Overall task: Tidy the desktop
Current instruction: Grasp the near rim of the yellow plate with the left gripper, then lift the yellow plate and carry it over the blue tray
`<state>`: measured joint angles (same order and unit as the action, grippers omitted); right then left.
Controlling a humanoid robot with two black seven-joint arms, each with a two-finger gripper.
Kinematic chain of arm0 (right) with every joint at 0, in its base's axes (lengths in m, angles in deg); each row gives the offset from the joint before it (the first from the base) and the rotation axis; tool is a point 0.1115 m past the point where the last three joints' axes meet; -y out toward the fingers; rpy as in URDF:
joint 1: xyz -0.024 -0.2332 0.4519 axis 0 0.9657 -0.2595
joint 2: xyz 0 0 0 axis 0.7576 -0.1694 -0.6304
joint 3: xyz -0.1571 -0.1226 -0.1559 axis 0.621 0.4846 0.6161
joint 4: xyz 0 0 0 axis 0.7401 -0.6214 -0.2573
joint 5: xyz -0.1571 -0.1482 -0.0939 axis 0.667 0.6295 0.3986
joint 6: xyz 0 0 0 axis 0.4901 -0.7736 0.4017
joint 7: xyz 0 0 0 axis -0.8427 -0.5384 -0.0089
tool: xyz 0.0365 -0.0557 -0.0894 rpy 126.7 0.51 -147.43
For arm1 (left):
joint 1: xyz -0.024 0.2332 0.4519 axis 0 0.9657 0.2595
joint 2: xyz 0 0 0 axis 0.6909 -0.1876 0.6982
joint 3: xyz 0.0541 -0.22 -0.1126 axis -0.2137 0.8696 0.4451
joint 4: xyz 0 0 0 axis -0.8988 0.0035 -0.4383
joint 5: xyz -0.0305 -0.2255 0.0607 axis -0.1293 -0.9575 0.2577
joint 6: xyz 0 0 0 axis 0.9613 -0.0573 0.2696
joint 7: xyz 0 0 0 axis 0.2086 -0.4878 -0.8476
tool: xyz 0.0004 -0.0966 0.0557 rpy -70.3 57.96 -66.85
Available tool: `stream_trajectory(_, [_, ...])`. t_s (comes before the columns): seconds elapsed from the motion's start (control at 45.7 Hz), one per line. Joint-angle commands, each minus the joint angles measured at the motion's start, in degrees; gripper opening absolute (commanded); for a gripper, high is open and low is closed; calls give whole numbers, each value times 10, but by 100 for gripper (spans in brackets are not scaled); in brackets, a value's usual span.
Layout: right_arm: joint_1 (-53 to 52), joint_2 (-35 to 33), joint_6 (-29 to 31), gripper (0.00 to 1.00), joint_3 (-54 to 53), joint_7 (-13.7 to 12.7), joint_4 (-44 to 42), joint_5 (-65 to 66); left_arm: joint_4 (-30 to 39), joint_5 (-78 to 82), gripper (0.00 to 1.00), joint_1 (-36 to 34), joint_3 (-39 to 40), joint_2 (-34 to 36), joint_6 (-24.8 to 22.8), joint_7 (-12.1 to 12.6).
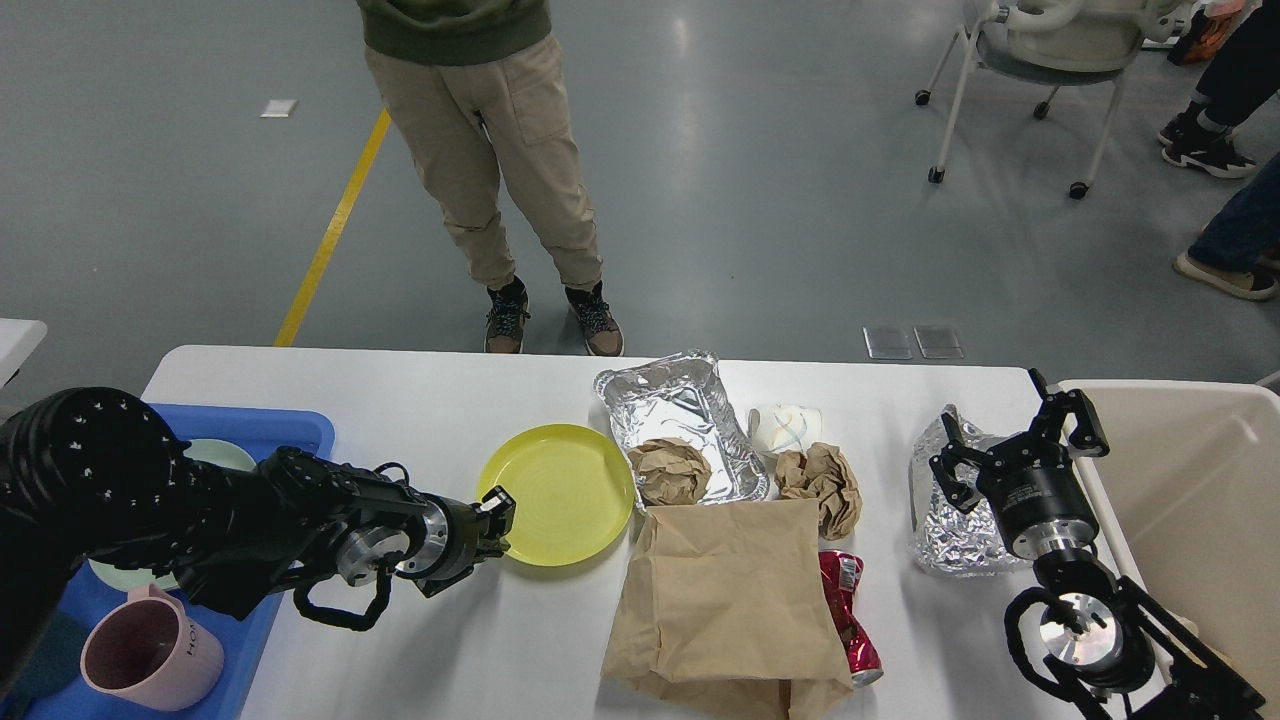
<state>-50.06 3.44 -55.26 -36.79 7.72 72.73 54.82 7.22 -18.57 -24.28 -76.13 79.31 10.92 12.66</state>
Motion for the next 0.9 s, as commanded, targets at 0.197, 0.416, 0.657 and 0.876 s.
stream_trajectory(0.197, [0, 0, 0, 100, 0, 0, 0, 0, 5, 0, 0, -2, -5, -1, -2, 2])
stream_trajectory(0.416, [0, 0, 0, 100, 0, 0, -1, 0, 16, -1, 0, -9, -6, 6, -9, 10])
stream_trajectory(0.657, [0, 0, 0, 100, 0, 0, -1, 0, 114, -4, 0, -83, -45, 44, -10, 5])
stream_trajectory(0.876, [0, 0, 0, 100, 0, 0, -1, 0, 256, -10, 0, -238, -107, 102, -10, 7])
